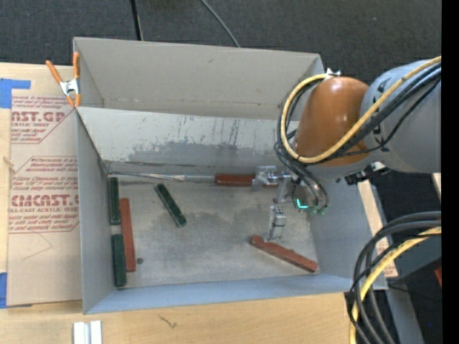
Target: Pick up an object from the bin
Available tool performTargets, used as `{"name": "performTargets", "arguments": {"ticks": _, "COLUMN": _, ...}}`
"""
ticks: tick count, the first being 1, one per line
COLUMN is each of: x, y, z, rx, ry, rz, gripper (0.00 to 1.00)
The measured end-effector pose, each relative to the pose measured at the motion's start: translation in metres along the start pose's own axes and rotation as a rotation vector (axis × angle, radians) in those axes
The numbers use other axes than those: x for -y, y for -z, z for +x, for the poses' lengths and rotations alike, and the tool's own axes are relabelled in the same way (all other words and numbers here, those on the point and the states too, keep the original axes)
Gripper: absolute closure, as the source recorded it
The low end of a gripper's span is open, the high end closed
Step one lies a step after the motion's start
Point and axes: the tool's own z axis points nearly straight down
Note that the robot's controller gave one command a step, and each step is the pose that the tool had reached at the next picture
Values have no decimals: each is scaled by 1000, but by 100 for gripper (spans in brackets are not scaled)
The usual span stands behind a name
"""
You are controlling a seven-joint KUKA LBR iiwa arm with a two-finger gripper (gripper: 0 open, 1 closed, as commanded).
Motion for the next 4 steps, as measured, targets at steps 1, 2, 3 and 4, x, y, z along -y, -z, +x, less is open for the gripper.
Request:
{"name": "performTargets", "arguments": {"ticks": 1, "x": 0, "y": 4, "z": -2, "rx": 7, "ry": 0, "rz": 1, "gripper": 0}}
{"name": "performTargets", "arguments": {"ticks": 2, "x": 11, "y": -23, "z": 28, "rx": 10, "ry": -45, "rz": -1, "gripper": 0}}
{"name": "performTargets", "arguments": {"ticks": 3, "x": 16, "y": -35, "z": 43, "rx": 2, "ry": -68, "rz": -1, "gripper": 0}}
{"name": "performTargets", "arguments": {"ticks": 4, "x": 31, "y": -74, "z": 43, "rx": 6, "ry": -123, "rz": 0, "gripper": 100}}
